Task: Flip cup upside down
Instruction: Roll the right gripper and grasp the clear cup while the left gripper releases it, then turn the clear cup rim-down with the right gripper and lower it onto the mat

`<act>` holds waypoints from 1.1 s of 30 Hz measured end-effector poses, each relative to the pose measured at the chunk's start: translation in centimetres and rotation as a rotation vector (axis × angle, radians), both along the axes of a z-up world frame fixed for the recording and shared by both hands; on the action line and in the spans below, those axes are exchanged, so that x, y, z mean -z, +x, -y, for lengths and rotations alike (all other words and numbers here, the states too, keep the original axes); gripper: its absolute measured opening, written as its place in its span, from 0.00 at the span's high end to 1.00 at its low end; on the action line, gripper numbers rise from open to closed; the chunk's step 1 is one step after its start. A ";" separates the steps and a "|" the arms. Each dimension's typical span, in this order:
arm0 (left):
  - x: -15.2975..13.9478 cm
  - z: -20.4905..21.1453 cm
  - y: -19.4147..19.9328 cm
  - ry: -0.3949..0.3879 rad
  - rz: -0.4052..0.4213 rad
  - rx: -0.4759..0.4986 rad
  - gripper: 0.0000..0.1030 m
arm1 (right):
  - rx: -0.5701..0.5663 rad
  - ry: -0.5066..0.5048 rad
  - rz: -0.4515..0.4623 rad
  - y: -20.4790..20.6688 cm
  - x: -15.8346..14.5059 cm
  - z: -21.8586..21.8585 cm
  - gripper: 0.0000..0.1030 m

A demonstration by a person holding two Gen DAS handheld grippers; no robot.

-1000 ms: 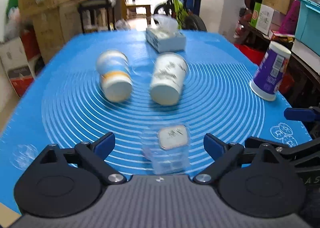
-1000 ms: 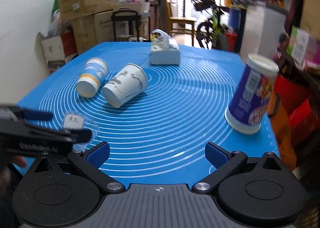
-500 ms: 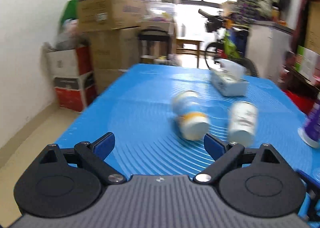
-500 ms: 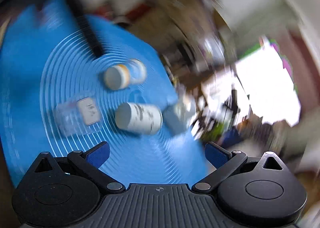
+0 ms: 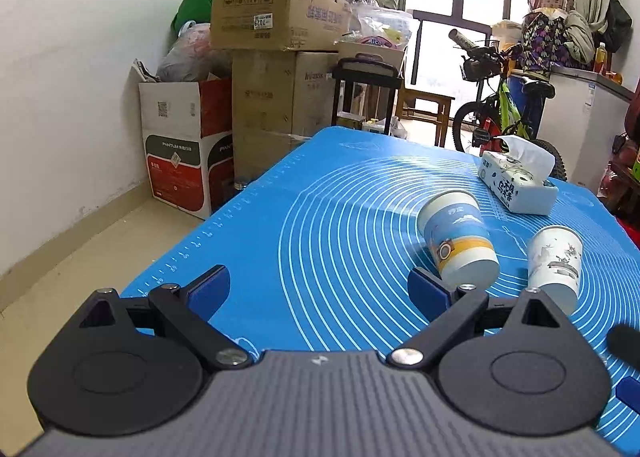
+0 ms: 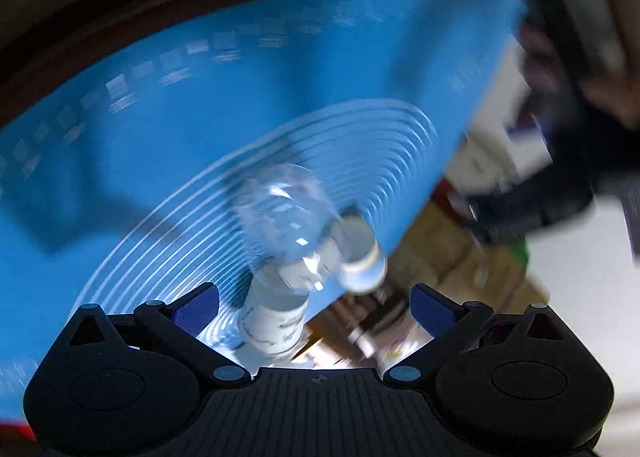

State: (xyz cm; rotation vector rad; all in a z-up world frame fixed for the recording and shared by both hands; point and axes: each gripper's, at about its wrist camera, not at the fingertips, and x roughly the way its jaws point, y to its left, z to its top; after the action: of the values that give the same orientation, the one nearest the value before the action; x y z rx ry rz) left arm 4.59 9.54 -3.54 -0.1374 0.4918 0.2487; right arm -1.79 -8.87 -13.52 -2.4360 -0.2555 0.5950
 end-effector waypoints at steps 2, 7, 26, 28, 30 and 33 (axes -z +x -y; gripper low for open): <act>0.1 -0.2 0.1 -0.011 -0.005 0.007 0.08 | -0.053 -0.083 -0.007 0.1 0.3 0.8 0.04; 0.1 -0.3 0.0 -0.009 0.003 0.002 0.08 | -0.152 -0.203 -0.027 0.3 1.1 0.9 0.09; 0.3 0.2 0.1 -0.003 -0.006 0.023 0.08 | -0.045 -0.085 -0.145 0.4 -0.2 -1.0 0.39; 0.3 0.2 0.1 0.002 -0.007 0.027 0.08 | 0.042 0.059 -0.195 0.6 -1.7 -2.0 0.39; 0.3 0.2 0.1 0.001 -0.007 0.029 0.08 | 0.111 0.198 -0.220 1.0 -3.2 -2.6 0.39; 0.4 0.3 0.1 -0.005 -0.010 0.038 0.08 | 0.282 0.441 -0.294 2.2 -5.9 -3.2 0.39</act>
State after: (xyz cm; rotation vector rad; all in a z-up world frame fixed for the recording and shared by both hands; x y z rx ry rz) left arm 4.74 9.20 -3.93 -0.1313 0.5044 0.2107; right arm 0.45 -5.65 -7.63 -1.8889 0.0742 0.6773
